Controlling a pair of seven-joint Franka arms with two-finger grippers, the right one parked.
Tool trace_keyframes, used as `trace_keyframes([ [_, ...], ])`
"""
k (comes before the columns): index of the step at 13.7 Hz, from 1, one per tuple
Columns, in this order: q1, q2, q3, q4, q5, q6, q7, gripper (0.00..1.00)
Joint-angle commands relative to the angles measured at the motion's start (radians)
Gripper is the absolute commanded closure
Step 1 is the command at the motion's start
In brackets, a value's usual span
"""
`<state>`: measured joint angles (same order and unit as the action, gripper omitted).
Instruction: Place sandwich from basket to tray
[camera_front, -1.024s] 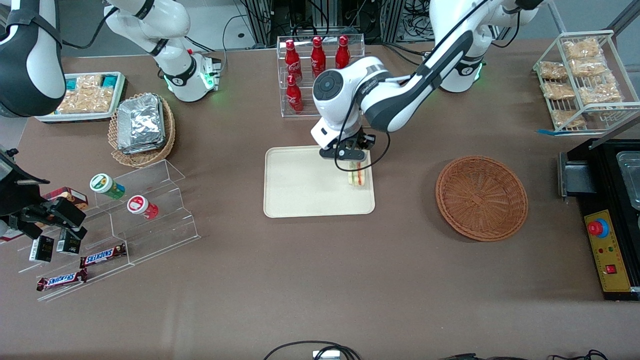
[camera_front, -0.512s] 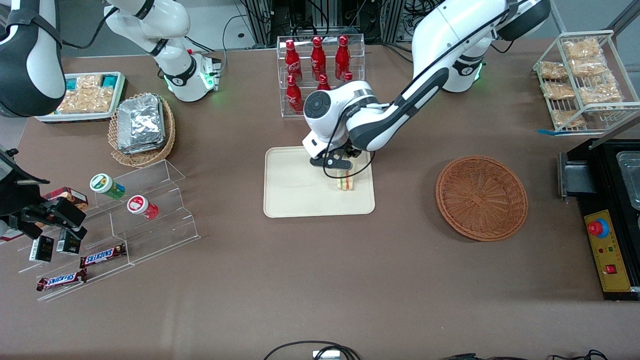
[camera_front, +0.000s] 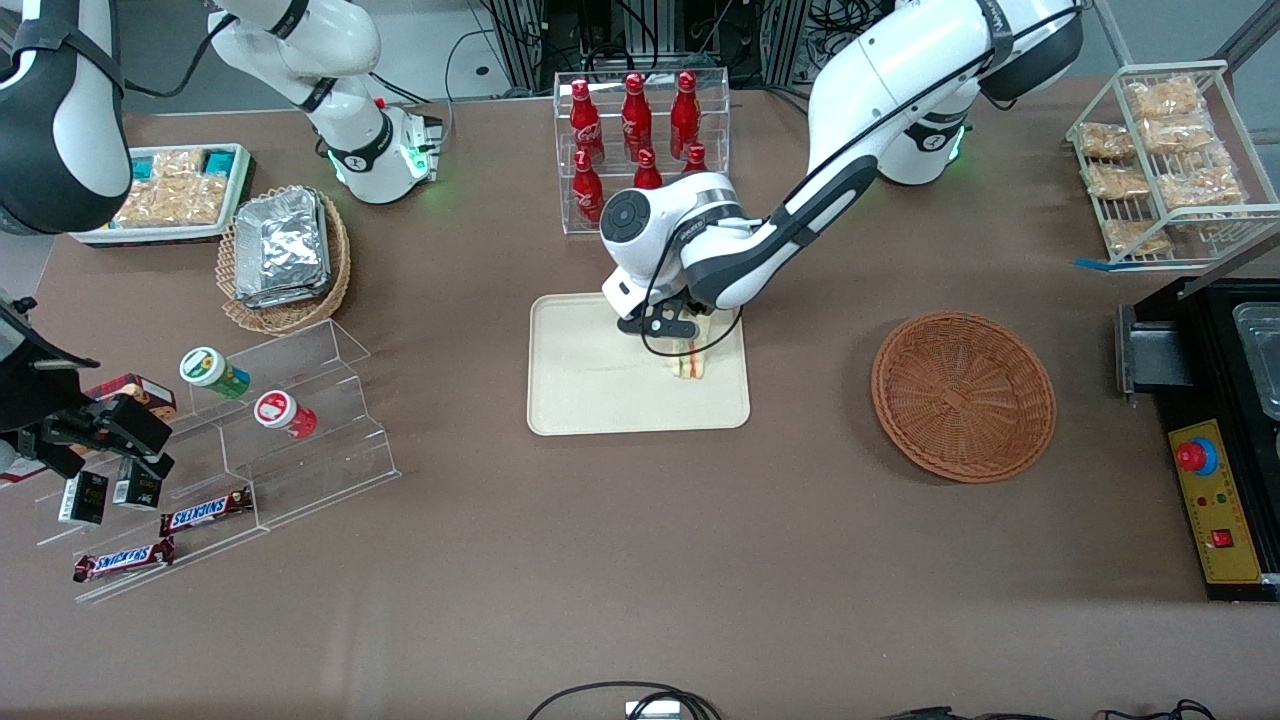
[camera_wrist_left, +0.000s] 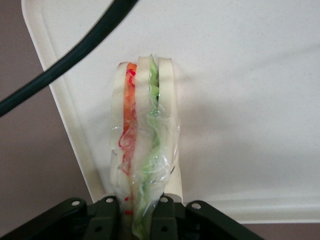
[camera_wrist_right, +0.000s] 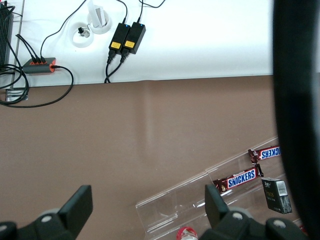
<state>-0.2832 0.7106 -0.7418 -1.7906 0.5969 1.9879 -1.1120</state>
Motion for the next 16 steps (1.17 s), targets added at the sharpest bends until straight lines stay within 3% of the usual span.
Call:
trace_keyframes([
  [1,-0.016,0.046,0.01,0.031,0.046,-0.006,-0.06,0.69],
  [4,-0.01,0.038,0.01,0.033,0.037,-0.008,-0.065,0.0],
  [10,0.018,-0.013,0.005,0.213,-0.001,-0.171,-0.135,0.0],
  [13,0.102,-0.034,0.007,0.327,-0.032,-0.253,-0.137,0.0],
  [16,0.214,-0.094,0.007,0.339,-0.032,-0.29,-0.132,0.0],
])
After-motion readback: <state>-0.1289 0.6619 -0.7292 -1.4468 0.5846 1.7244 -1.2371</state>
